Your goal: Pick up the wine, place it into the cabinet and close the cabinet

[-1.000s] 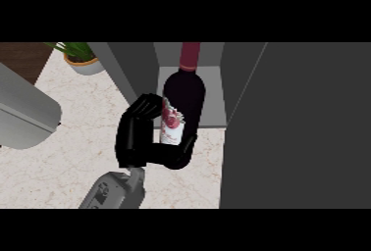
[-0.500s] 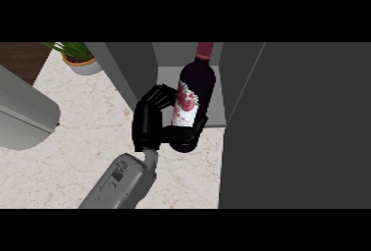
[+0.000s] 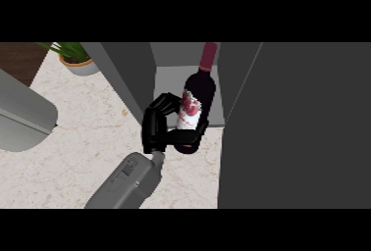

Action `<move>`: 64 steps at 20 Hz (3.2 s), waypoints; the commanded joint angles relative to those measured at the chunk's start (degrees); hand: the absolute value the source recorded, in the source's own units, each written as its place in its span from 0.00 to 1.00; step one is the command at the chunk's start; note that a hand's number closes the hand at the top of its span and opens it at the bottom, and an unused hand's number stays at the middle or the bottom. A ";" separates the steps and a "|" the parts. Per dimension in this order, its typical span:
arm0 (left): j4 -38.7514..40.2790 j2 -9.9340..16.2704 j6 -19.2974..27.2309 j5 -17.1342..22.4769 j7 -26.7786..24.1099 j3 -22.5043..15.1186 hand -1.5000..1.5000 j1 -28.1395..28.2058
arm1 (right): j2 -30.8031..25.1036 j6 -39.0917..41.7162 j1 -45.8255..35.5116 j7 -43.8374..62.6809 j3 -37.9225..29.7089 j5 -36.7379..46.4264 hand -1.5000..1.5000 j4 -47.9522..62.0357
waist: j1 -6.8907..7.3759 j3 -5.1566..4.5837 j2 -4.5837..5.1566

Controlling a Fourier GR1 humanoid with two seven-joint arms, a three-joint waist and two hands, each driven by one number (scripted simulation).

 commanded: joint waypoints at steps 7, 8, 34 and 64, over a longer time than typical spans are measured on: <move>10.99 -0.02 -4.43 12.72 -9.65 0.88 1.00 -3.67 | -0.44 -0.15 3.63 5.83 -0.28 -6.42 0.00 -12.77 | -0.54 -0.01 0.02; 12.35 -0.02 -2.96 11.73 -5.71 1.55 1.00 -8.25 | -1.23 1.14 4.15 3.06 -4.33 -8.20 0.00 -10.54 | -0.01 0.07 -0.03; 39.50 2.06 -2.22 14.73 -7.96 9.41 1.00 -31.85 | 1.40 3.18 5.20 1.74 -1.73 -6.92 0.00 -9.07 | -0.38 0.06 0.17; 54.29 6.73 -3.34 6.09 -9.27 8.98 0.00 -38.72 | 3.36 4.55 7.00 -1.48 3.90 -2.51 0.00 -7.17 | -1.31 0.01 0.58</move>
